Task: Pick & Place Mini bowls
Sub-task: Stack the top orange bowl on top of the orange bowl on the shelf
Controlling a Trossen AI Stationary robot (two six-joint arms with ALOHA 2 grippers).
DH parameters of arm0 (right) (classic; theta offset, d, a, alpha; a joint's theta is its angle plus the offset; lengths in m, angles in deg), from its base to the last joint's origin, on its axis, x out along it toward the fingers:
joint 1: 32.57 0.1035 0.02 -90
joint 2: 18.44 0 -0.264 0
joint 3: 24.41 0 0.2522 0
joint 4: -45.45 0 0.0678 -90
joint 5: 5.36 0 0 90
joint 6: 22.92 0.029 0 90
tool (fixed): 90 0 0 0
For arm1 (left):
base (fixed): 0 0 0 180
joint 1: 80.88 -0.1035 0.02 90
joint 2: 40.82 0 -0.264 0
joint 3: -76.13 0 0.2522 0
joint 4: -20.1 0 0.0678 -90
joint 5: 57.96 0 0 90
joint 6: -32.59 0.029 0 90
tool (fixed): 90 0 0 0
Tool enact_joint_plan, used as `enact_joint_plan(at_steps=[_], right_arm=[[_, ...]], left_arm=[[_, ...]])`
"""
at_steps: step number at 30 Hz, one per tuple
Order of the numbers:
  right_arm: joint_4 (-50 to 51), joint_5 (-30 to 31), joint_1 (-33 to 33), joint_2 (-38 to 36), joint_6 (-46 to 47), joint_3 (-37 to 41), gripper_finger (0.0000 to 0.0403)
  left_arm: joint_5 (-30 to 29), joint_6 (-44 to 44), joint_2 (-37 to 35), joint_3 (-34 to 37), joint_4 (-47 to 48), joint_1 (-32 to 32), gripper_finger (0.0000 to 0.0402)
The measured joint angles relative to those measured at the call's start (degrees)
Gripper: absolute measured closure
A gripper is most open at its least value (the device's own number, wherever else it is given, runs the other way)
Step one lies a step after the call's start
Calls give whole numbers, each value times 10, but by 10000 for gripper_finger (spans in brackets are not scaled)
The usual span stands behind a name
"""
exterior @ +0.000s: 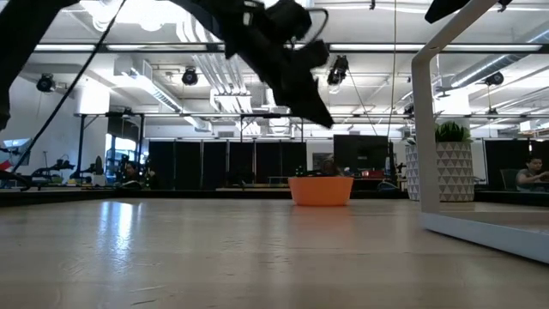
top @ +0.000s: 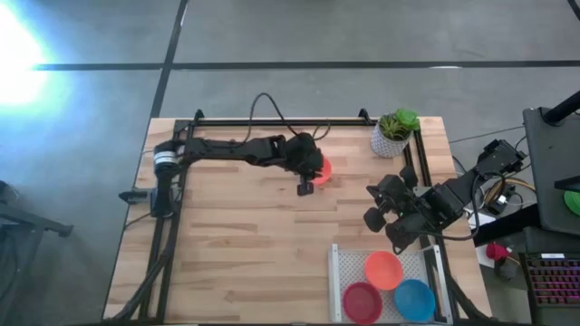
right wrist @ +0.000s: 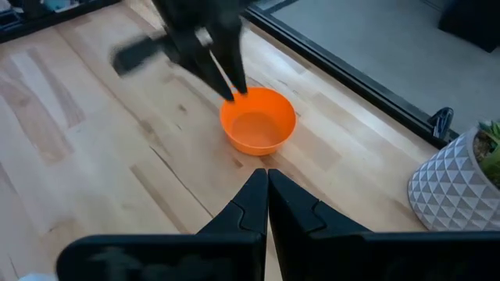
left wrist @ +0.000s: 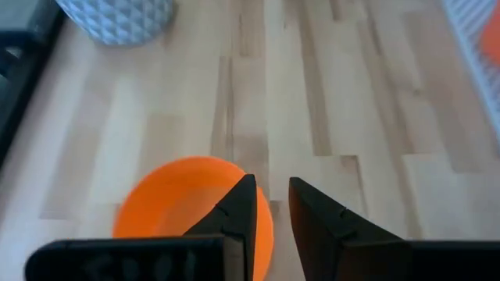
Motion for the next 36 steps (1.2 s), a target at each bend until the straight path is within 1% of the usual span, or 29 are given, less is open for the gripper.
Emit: enact_joint_plan(at_steps=[7,10,13,15,18,23,27,31,34,36], right_arm=[[-1,0,-11,0,42,14,394],[-4,-1,-23,4,56,16,394],[-9,-2,-40,9,48,16,394],[-21,-2,-52,12,23,16,394],[-51,-1,-71,14,-24,17,394],[-148,8,-108,16,-128,31,394],[-215,-16,-140,17,-197,50,394],[-258,-24,-171,19,-232,63,394],[-274,-51,-196,27,-259,65,389],[-287,-67,-211,36,-274,66,378]], left_arm=[[-2,0,-86,3,62,12,331],[-2,6,-124,8,77,30,331],[-11,19,-164,30,80,55,331],[-32,20,-195,51,80,73,331],[-85,19,-247,84,75,103,331],[-184,-9,-329,144,75,148,331],[-252,-31,-397,197,61,176,331],[-269,-58,-454,246,54,185,331],[-270,-74,-490,275,53,186,331],[-271,-77,-510,292,51,186,331]])
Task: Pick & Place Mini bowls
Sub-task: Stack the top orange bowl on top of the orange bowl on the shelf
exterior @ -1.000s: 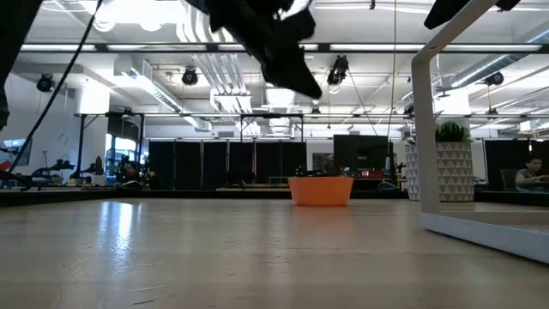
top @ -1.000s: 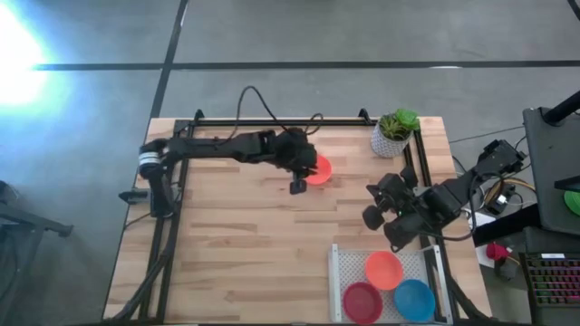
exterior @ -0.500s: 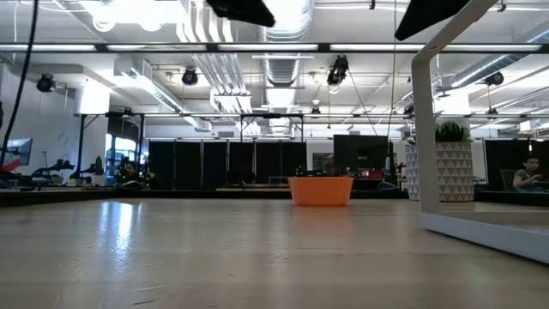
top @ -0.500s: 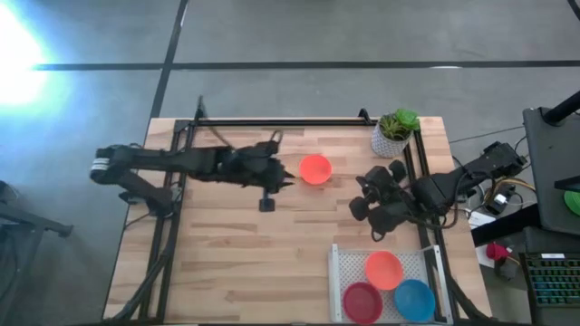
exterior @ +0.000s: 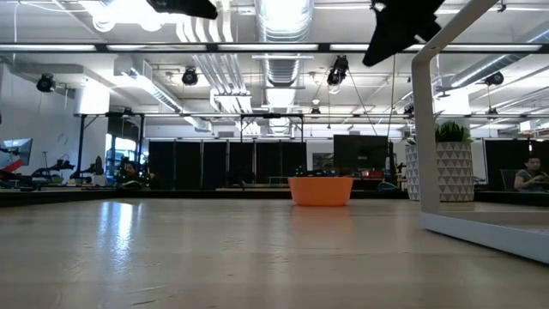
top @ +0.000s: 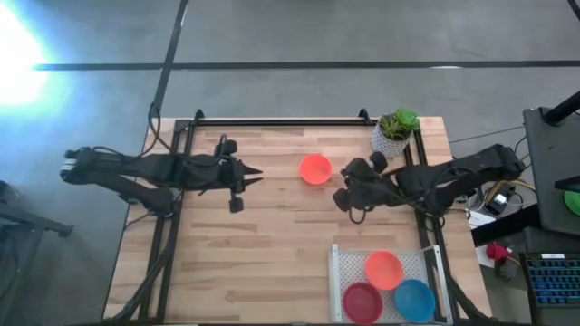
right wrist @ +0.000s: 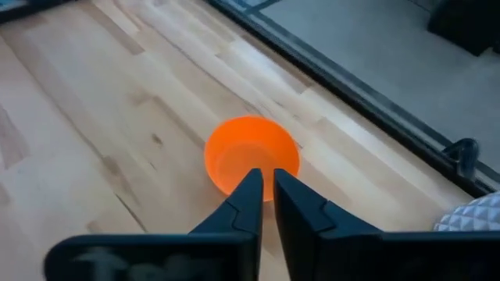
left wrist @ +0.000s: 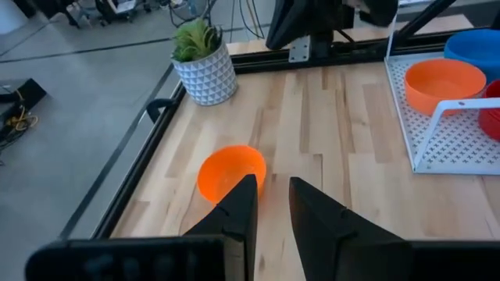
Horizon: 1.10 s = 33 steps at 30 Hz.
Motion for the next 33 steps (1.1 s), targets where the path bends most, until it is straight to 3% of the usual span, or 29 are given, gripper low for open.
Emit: enact_joint_plan(at_steps=[7,15,22,33], right_arm=[[-26,-60,-55,55,1,0,318],[-36,-175,-135,120,30,1,272],[-44,-256,-200,170,10,1,264],[-71,-257,-269,221,10,1,280]], left_arm=[[0,0,-41,32,0,0,331],[0,0,-50,46,-1,0,331],[0,1,-49,50,-1,0,331],[0,1,-49,50,-1,0,331]])
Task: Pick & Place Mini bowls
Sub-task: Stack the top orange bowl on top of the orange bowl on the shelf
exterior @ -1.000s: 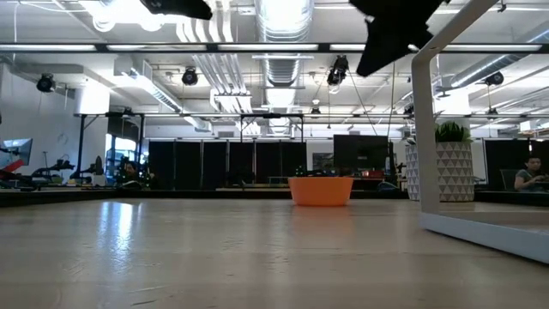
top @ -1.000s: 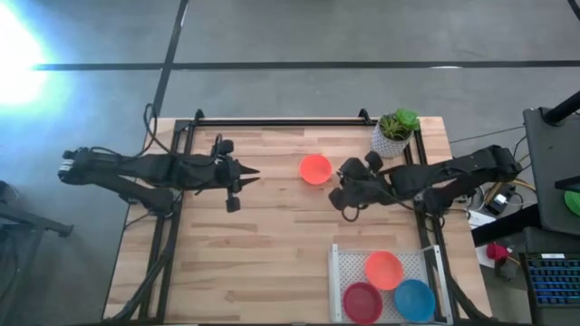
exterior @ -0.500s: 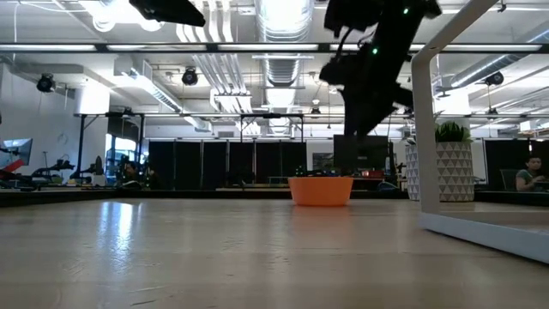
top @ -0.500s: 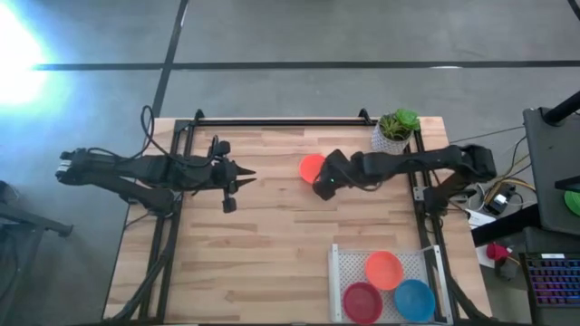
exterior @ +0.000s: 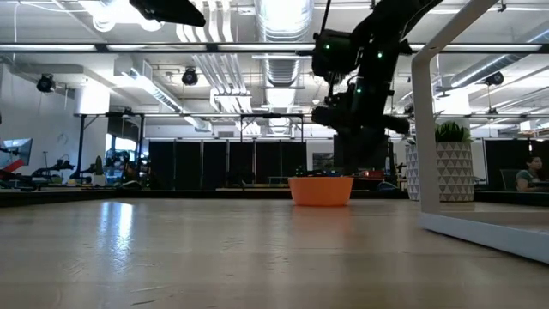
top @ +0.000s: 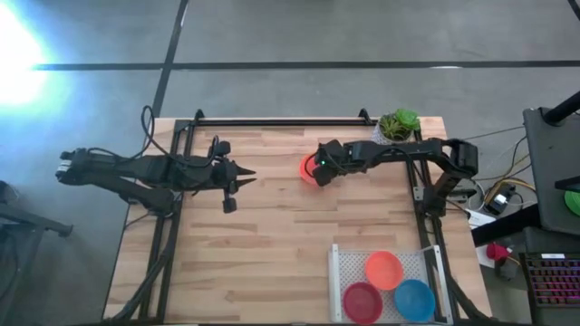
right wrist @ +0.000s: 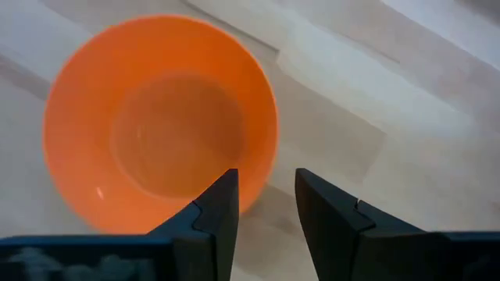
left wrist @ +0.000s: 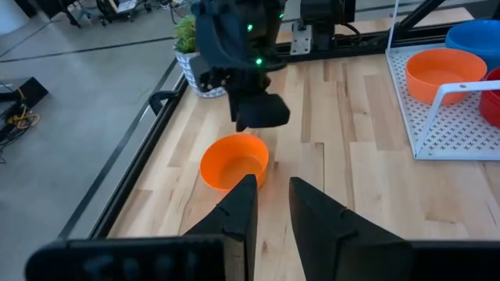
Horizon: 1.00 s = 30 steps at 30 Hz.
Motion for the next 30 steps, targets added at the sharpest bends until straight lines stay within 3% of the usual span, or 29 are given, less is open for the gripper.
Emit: enact_joint_plan(at_steps=[18,23,27,30], right_arm=[[-54,-11,-21,54,-11,17,279],[-68,-13,-21,73,-55,19,288],[-76,-13,-21,74,-70,18,311],[-76,-13,-21,72,-83,18,352]], left_arm=[[0,0,0,0,0,0,331],[0,0,0,0,0,0,331],[0,0,0,0,0,0,331],[0,0,0,0,0,0,331]])
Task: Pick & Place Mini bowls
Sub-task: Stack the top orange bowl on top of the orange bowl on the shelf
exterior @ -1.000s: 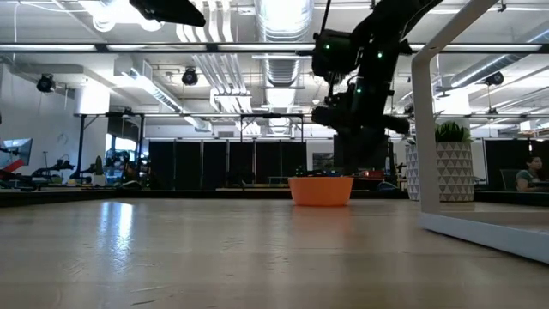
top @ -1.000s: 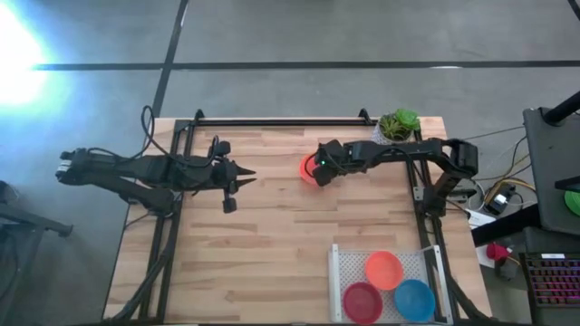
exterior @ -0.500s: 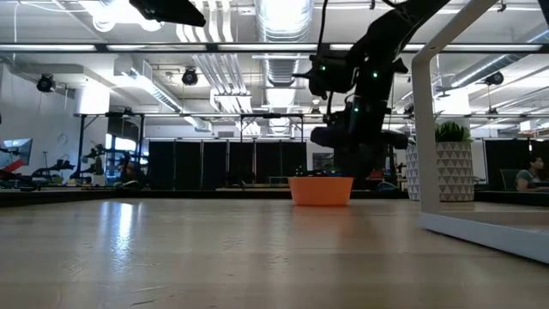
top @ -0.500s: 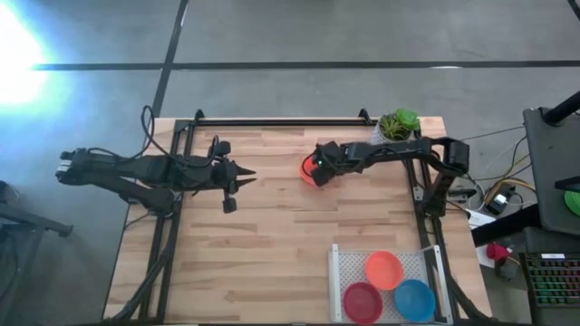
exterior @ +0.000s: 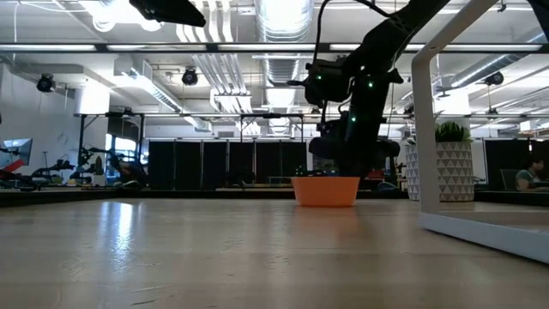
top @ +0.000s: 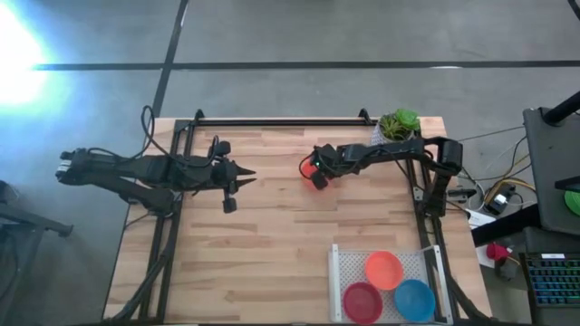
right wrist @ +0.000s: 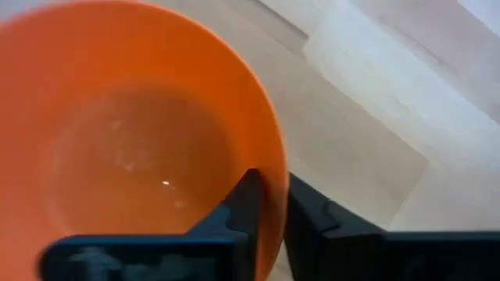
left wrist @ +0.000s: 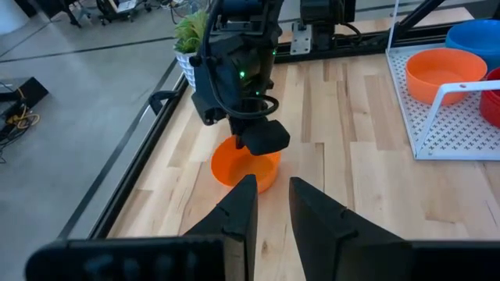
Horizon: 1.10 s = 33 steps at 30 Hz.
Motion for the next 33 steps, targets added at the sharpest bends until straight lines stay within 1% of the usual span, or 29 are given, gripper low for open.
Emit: enact_joint_plan(at_steps=[2,6,9,13,18,23,29,33], right_arm=[[-4,0,0,-3,-7,-1,381],[-5,3,0,-8,-26,-1,390],[0,4,2,-28,-47,-4,393],[19,6,11,-79,-78,-8,394],[77,6,35,-172,-77,-10,394],[162,0,89,-259,-64,-8,394],[251,-12,180,-338,11,-1,394],[293,-35,246,-363,72,10,394]], left_arm=[[0,0,0,0,0,0,331],[0,0,0,0,0,0,331],[0,0,0,0,0,0,331],[0,0,0,0,0,0,331],[0,0,0,0,0,0,331],[0,0,0,0,0,0,331],[0,0,0,0,0,0,331],[0,0,0,0,0,0,331]])
